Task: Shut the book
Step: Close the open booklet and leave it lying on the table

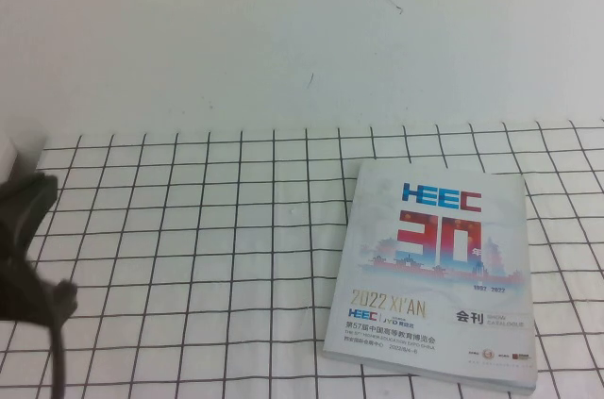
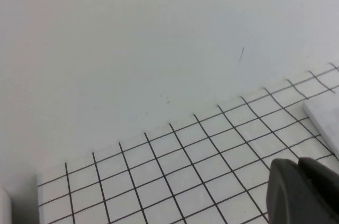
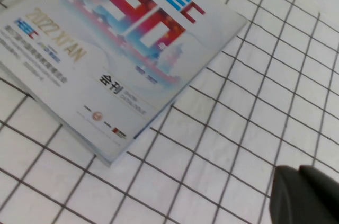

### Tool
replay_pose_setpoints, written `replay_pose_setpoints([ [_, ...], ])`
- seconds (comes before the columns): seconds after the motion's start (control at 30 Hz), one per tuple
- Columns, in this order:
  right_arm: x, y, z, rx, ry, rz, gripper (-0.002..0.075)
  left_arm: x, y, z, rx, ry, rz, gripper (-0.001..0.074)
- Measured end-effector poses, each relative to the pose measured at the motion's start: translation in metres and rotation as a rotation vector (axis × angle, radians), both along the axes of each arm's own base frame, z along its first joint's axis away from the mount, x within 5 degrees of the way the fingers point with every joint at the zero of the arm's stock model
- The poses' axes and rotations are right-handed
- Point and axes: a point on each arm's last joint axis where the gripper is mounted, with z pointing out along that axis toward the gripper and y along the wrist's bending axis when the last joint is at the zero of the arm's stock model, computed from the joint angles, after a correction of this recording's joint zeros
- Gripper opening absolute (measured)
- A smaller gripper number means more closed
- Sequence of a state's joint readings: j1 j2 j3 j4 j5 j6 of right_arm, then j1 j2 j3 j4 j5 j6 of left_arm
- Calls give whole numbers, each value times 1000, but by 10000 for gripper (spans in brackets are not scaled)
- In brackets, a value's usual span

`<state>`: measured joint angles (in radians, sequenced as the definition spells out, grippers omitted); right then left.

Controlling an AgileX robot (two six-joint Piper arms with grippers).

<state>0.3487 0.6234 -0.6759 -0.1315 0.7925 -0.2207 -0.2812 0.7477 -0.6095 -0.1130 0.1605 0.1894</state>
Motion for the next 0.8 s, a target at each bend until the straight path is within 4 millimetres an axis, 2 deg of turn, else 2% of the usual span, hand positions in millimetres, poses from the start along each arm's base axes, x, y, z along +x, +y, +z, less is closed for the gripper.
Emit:
replay_pose_setpoints([
  [0.1,-8,0,-17,57,-66,11,-3,-30,9,-19,-23,-84,7,-4],
  [0.3,-21,-2,-50,139,-176,26,-3,-63,19,-40,-59,-181,9,-4],
  [0.43,-29,-4,-59,184,-277,34,-3,-71,21,-46,-65,-195,8,-1],
  [0.57,-33,-5,-56,204,-327,37,-3,-72,21,-49,-61,-180,7,-1],
  [0.8,-38,-7,-67,160,-195,25,-3,-72,21,-58,-38,-99,-2,-1],
])
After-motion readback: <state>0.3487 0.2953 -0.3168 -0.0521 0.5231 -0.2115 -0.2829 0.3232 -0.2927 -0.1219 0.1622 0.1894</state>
